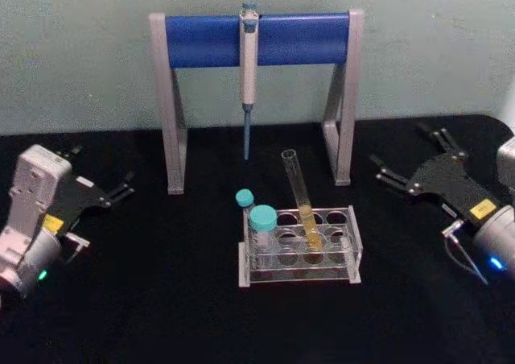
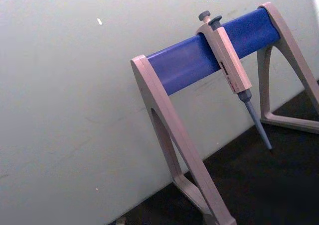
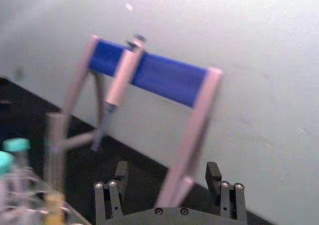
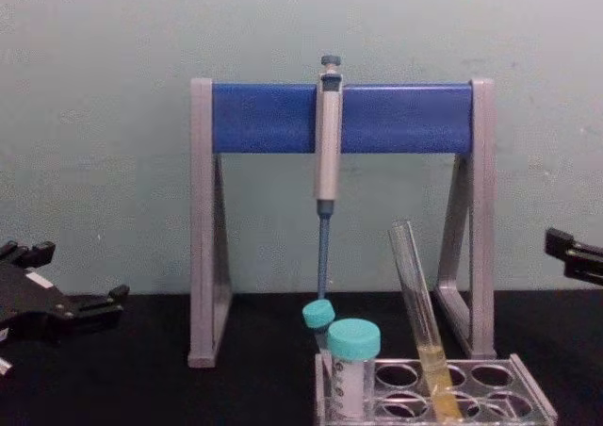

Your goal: Pick up the test tube from the test tube rack, shake it, then place it back into the test tube rack.

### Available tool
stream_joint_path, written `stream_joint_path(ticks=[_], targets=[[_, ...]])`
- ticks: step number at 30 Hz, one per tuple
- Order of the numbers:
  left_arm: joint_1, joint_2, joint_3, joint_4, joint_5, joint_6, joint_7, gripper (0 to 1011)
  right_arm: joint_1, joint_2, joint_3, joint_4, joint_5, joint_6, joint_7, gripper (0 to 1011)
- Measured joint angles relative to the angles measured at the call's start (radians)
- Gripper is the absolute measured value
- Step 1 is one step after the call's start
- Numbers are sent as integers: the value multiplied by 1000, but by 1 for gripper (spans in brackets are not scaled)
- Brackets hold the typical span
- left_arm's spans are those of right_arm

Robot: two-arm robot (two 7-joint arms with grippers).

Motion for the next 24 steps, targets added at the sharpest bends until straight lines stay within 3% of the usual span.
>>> stream_joint_path(ticks=[6,13,24], targets=[[0,0,0,0,0,0,0,1001,-8,1,-14,-26,26,-11,84,1000],[0,0,0,0,0,0,0,1001,9,-33,-50,-24,33,8,163,1000],[0,0,0,0,0,0,0,1001,55,-85,-88,-2,7,78,217,1000]])
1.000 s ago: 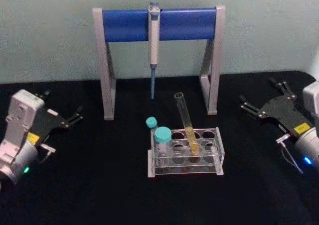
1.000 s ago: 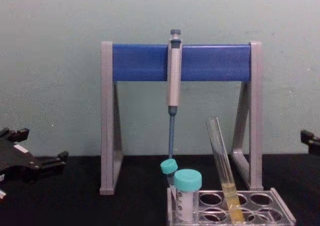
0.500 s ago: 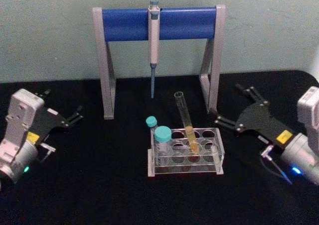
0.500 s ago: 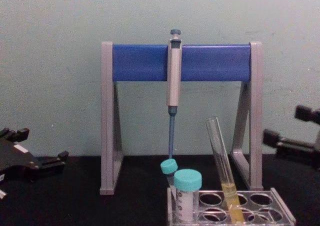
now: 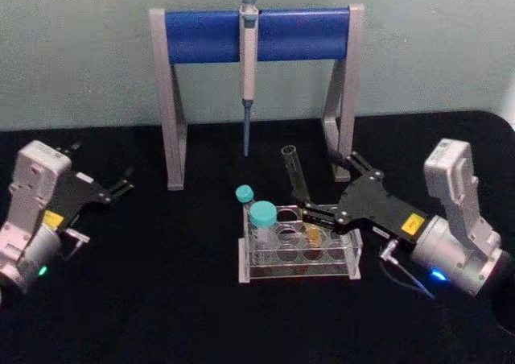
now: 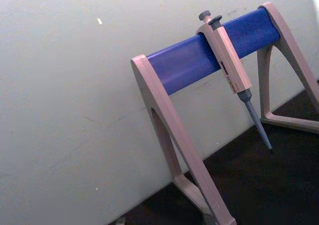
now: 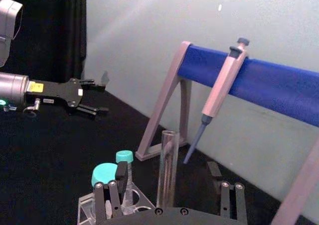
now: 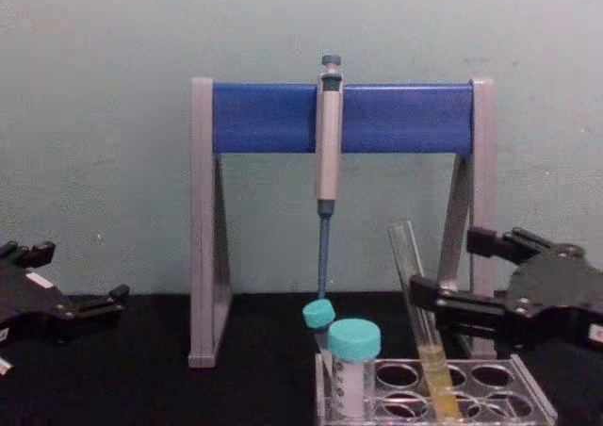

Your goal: Pick up the test tube from the test tube rack, shake it, then place it back into the test tube rack.

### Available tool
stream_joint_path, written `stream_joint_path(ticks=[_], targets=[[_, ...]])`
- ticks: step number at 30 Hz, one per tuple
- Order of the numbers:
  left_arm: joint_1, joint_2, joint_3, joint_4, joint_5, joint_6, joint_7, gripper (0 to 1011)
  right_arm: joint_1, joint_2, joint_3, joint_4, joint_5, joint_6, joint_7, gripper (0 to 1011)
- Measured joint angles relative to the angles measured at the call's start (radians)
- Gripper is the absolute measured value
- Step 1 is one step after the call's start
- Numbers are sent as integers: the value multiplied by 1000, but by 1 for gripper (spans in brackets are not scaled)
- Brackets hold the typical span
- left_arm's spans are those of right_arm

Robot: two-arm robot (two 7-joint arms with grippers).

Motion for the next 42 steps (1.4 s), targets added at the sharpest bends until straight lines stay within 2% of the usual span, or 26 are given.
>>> stream_joint_path(ticks=[11,27,42], targets=[[0,0,0,0,0,0,0,1001,42,-47,-2,33,-14,77,24,1000],[0,0,0,0,0,0,0,1001,78,-87,4,67,-45,168,52,1000],[0,0,0,0,0,0,0,1001,79,-97,22,67,-50,191,54,1000]])
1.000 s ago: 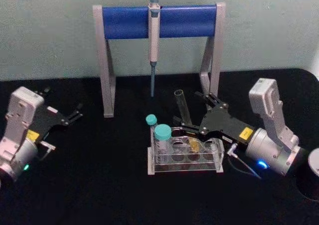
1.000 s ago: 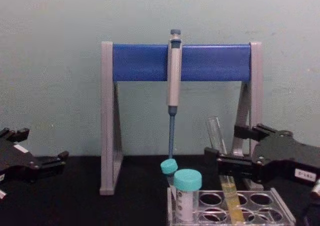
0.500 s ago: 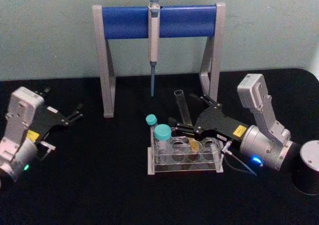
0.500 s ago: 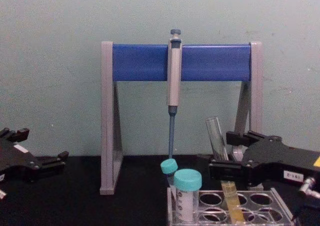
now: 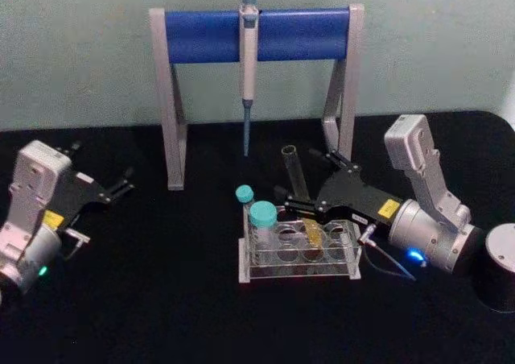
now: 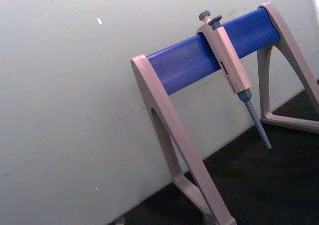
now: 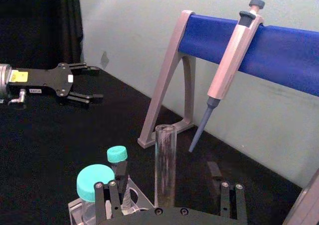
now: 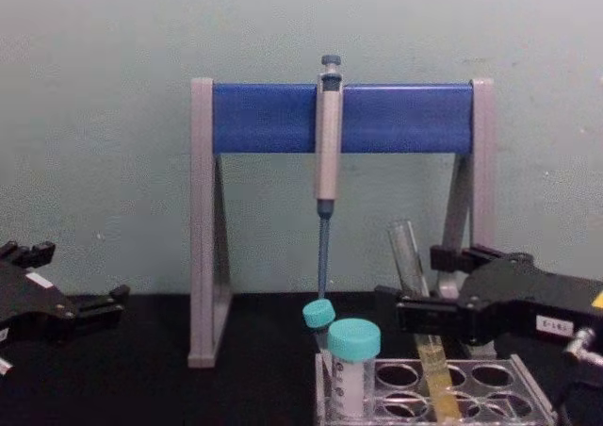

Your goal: Pick up the test tube from the test tube rack, shake it, then place it back into the test tube rack.

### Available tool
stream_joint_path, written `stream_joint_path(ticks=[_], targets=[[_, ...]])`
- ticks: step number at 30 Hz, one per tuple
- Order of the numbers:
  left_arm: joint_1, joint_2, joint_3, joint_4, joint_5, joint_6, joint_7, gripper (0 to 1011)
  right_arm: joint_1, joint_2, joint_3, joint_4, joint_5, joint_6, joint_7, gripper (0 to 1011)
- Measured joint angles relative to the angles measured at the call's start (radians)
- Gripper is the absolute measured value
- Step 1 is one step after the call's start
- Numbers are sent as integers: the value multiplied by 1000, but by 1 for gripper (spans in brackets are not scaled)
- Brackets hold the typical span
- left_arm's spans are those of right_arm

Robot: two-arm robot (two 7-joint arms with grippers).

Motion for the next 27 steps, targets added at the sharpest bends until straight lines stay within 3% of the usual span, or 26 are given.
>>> stream_joint_path(ticks=[11,20,24,27], targets=[[0,0,0,0,0,0,0,1001,-1,1,-2,-1,0,-2,-1,1000],[0,0,0,0,0,0,0,1001,-1,2,-3,-2,1,-3,-1,810],[0,0,0,0,0,0,0,1001,-1,2,-4,-2,1,-4,-1,646],[0,0,0,0,0,0,0,1001,-1,3,-4,-2,1,-4,-1,590]])
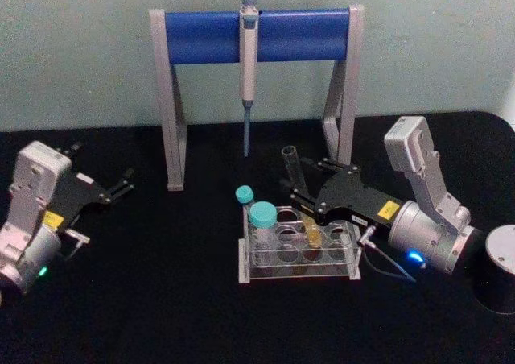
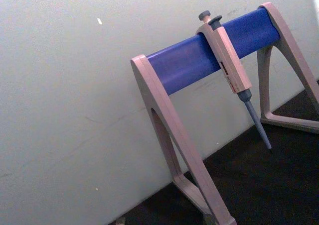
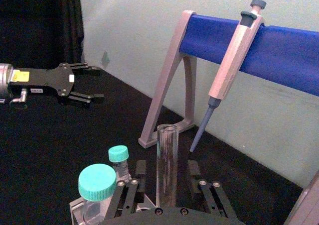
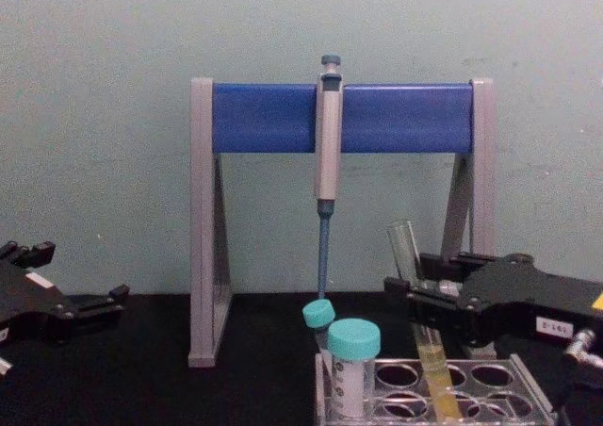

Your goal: Pick up the test tube from the test tube rack, shake it, then place it back into the test tube rack.

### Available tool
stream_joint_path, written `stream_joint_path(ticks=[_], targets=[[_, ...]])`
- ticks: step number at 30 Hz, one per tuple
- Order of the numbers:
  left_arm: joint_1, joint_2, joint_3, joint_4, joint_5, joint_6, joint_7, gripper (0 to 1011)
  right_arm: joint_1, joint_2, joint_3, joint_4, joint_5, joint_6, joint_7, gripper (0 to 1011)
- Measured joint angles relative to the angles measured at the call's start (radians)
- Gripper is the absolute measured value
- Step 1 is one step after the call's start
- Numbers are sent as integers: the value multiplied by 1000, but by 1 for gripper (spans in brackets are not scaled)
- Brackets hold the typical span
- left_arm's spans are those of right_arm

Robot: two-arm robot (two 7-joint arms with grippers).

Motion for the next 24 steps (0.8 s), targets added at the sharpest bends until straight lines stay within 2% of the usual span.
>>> stream_joint_path(ticks=[4,6,10,13,24], targets=[[0,0,0,0,0,0,0,1001,0,0,0,0,0,0,0,422],[0,0,0,0,0,0,0,1001,0,0,0,0,0,-1,0,383],[0,0,0,0,0,0,0,1001,0,0,0,0,0,-1,0,242],[0,0,0,0,0,0,0,1001,0,0,0,0,0,-1,0,214],[0,0,0,0,0,0,0,1001,0,0,0,0,0,-1,0,214]])
